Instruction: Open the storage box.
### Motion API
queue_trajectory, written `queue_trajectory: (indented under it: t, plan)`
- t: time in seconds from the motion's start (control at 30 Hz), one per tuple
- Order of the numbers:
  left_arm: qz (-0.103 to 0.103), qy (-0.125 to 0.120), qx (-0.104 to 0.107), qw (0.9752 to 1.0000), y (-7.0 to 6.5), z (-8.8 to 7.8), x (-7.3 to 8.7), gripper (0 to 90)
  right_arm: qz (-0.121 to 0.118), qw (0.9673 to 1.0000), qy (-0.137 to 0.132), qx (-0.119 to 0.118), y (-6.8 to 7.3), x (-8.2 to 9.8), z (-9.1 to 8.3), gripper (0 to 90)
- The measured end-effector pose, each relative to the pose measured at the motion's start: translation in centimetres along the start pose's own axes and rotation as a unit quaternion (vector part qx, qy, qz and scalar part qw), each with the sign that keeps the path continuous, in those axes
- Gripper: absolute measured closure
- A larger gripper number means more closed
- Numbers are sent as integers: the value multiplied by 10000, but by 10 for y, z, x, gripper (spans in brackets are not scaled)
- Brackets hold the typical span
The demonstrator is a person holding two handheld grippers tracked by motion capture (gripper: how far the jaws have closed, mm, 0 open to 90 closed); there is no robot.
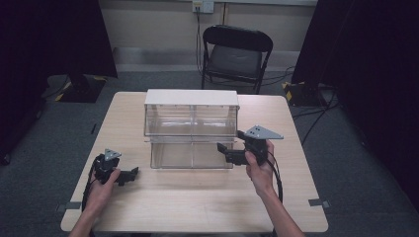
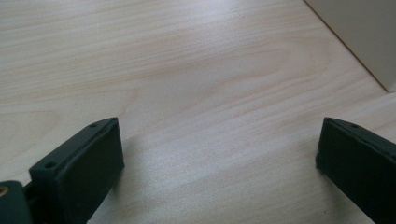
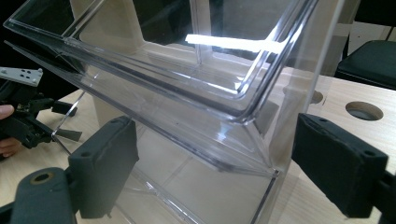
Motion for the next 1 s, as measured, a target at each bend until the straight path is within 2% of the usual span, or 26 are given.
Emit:
queue_trajectory:
  t: [0.23, 1.0]
  plan:
    - [-1, 0, 2, 10000, 0, 0, 0, 2, -58, 10000, 42, -17, 0, -1, 1, 139]
    - [11, 1, 19, 10000, 0, 0, 0, 3, 3, 10000, 24, 17, 1, -2, 2, 139]
Point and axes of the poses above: each handheld gripper's, and its own axes: z roughly forward along the jaws, x roughly out of its underside, y roughly to its left, the point moved 6 cm from there along z, roughly forward along the jaws, and after that the axes turned 13 degrees about -x, right-handed, at the moved point
